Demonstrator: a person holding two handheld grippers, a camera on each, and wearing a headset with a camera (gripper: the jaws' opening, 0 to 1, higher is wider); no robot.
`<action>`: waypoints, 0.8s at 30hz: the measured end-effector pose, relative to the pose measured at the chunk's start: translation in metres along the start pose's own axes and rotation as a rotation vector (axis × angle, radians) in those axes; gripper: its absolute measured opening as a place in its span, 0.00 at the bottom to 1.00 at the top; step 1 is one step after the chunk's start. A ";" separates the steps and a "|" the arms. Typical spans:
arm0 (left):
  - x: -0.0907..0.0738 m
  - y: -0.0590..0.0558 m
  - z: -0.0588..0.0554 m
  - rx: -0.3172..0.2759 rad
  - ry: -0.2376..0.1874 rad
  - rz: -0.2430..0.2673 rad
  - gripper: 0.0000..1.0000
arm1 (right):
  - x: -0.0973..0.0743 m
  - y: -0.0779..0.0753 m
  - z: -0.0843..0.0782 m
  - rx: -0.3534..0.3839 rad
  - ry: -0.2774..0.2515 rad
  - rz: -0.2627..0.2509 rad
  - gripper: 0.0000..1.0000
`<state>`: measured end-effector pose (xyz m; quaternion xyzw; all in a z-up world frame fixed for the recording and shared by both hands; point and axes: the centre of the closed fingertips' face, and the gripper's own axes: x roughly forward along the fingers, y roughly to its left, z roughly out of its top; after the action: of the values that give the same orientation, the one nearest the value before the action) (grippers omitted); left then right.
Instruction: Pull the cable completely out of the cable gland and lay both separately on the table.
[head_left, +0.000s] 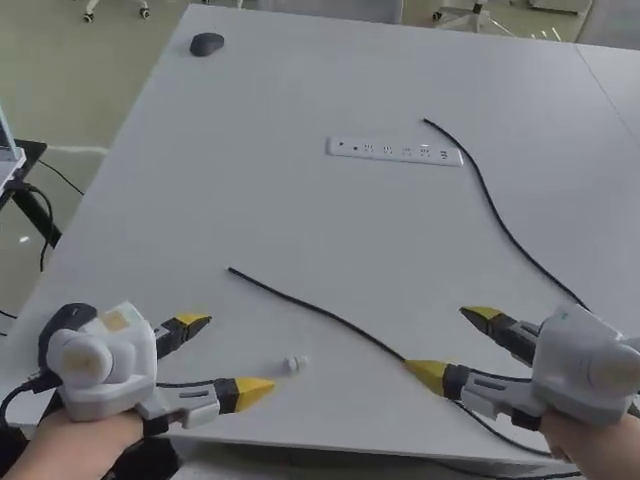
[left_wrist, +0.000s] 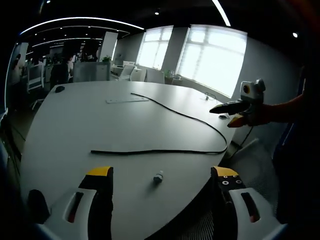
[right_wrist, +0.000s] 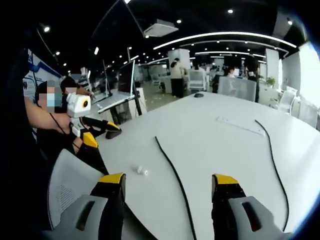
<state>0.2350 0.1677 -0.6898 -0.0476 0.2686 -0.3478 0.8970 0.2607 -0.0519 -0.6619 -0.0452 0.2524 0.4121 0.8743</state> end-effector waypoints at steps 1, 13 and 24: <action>-0.002 -0.001 0.000 -0.002 -0.003 0.000 0.80 | -0.003 0.001 -0.003 -0.005 -0.002 0.003 0.71; -0.012 -0.007 -0.005 0.018 0.004 0.005 0.87 | -0.024 0.010 -0.027 0.058 0.006 0.008 0.84; -0.012 -0.008 -0.015 0.012 0.059 0.004 0.96 | -0.025 0.010 -0.039 0.096 0.036 0.005 0.95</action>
<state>0.2151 0.1715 -0.6949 -0.0315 0.2929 -0.3489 0.8896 0.2244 -0.0740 -0.6823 -0.0100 0.2877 0.4009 0.8697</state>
